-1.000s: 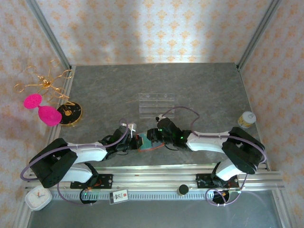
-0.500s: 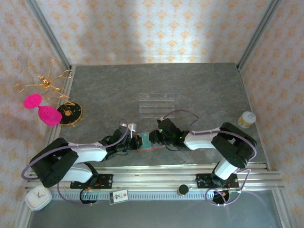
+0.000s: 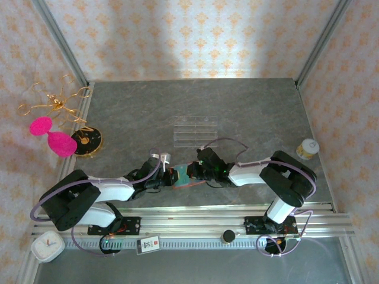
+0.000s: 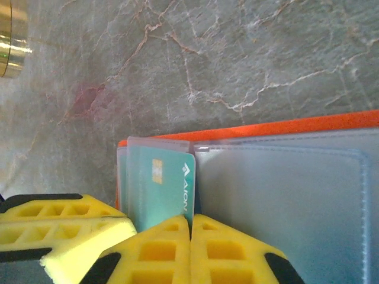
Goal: Take the credit cards out of the card holder
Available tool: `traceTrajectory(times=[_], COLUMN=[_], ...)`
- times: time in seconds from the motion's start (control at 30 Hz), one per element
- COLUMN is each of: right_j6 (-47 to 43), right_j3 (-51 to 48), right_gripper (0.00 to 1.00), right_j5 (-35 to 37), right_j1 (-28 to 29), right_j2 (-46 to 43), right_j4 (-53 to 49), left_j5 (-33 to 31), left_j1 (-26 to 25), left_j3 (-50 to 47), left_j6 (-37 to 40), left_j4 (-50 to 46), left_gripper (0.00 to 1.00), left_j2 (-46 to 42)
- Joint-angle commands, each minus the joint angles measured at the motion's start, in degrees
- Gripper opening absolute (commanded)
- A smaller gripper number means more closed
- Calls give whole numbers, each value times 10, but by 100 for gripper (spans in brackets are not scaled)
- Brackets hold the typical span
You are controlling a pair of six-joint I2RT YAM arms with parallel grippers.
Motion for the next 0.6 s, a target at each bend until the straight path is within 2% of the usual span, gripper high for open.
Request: traceTrajectory(times=[0.0, 0.23, 0.57], right_j6=[10, 23, 23], right_j3=[-18, -49, -77], right_gripper=[0, 0, 0], right_j5=[9, 32, 29], right_j1=[-2, -6, -14], right_j2=[-9, -39, -60], right_j4=[-5, -7, -9], left_j5=[-10, 8, 23], left_j1=[2, 10, 19], left_j3=[-18, -27, -36], left_j6=[9, 3, 3], left_j4=[-30, 1, 23], left_gripper=[0, 0, 0], left_j2=[12, 33, 35])
